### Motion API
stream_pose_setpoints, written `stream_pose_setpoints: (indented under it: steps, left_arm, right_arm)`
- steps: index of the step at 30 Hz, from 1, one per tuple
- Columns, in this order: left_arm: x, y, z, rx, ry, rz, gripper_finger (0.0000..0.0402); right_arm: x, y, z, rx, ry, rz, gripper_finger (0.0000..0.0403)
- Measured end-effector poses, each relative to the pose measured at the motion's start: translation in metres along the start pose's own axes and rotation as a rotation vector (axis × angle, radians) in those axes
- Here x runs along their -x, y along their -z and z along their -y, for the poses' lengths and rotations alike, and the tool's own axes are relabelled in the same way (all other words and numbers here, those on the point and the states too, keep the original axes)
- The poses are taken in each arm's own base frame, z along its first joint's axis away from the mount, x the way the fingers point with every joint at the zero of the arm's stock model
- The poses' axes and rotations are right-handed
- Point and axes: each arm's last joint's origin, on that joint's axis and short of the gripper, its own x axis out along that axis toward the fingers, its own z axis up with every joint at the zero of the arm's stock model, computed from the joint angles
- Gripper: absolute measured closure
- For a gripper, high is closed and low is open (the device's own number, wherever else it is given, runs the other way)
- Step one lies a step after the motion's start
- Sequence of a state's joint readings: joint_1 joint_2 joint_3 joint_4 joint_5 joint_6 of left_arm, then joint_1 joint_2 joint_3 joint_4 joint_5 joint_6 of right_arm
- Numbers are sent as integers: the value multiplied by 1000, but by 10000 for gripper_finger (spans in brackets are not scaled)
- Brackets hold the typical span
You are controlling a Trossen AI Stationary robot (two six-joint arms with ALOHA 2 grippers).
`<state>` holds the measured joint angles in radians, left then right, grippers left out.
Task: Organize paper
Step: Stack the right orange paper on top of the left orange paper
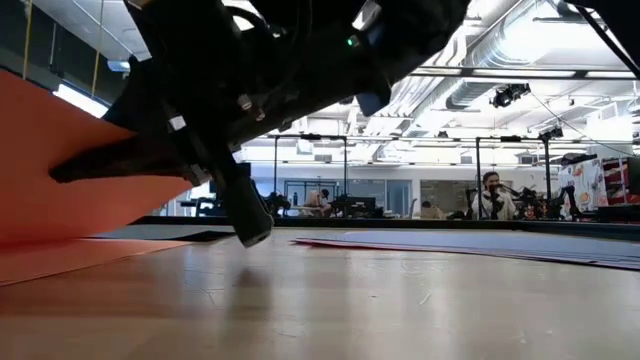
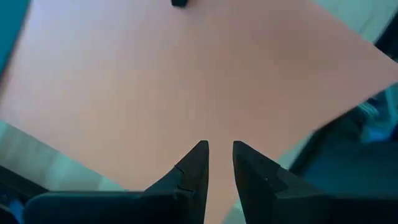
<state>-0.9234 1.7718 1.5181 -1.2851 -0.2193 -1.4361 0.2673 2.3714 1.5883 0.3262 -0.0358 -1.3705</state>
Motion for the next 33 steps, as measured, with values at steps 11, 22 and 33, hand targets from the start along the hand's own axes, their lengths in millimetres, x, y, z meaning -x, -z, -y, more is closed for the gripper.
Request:
stream_pose_setpoints:
  steps: [11, 22, 33]
  left_arm:
    - [0, 0, -8, 18, -80, 17, 349]
    - [0, -1, -8, 6, -90, 55, 349]
    - [0, -1, -8, 6, -91, 70, 349]
  right_arm:
    - [-1, -18, -1, 65, 23, 87, 403]
    - [-2, 17, 7, 36, 75, 86, 403]
    - [-2, 21, 3, -75, 18, 90, 402]
